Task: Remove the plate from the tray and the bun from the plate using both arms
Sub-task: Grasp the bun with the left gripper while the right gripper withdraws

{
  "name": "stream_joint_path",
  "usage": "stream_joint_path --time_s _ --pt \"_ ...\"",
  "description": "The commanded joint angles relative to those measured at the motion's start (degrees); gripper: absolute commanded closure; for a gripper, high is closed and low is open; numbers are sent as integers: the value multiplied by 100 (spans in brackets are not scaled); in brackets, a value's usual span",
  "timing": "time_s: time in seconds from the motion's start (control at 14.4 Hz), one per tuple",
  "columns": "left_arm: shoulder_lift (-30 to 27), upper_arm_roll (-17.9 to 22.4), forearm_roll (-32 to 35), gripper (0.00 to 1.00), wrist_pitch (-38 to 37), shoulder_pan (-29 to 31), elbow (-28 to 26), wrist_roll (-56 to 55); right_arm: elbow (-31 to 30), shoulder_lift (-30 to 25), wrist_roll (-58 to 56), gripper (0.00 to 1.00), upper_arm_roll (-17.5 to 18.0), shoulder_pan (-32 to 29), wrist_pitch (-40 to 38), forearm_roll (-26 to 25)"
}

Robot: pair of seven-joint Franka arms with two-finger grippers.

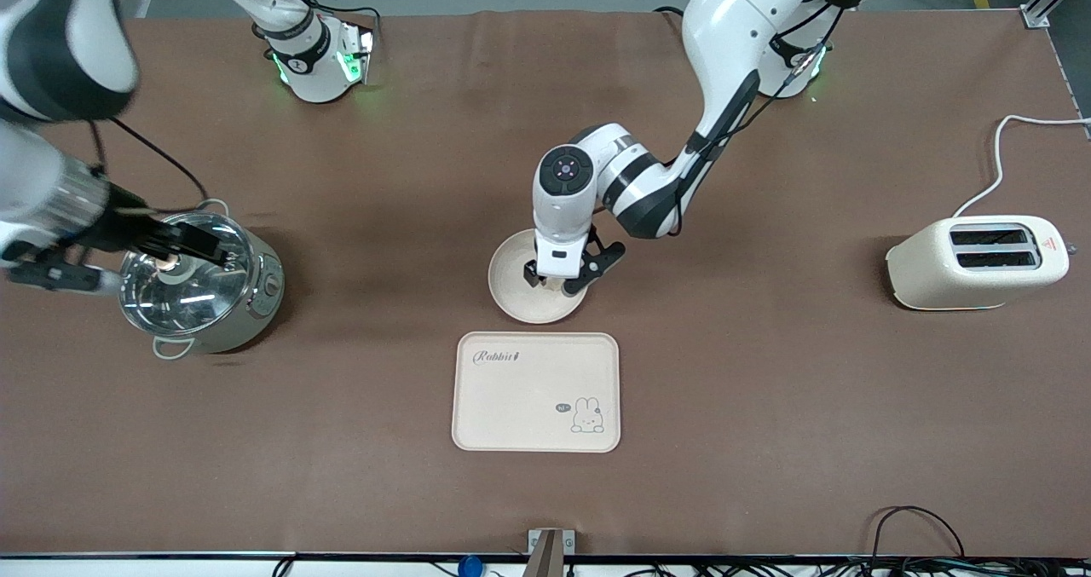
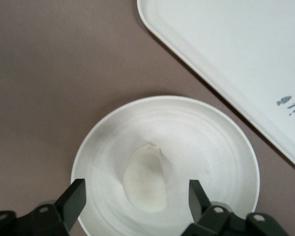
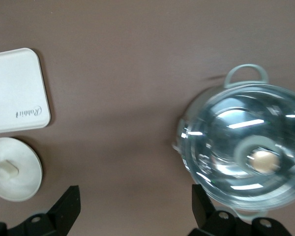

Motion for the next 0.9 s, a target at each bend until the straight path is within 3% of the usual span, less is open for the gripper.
stream_joint_path --time_s 0.0,0.14,0.35,0.62,0.69,0.83 --pt "279 28 114 17 363 -52 105 -172 231 -393 -257 0 123 -132 -443 -530" --pt "420 37 114 21 549 -79 105 -189 169 -719 -486 0 44 -298 -654 -602" --pt "490 37 114 37 567 -79 114 -198 196 -992 -803 0 -237 -282 -769 -795" --pt "368 72 123 74 497 -61 114 -181 205 -1002 -944 0 -843 209 -752 -813" --pt "246 90 149 79 427 -18 114 -172 205 -1002 -944 0 -931 298 -743 -813" --pt "-122 107 167 80 -159 192 123 -102 205 -993 -935 0 -932 307 -743 -813"
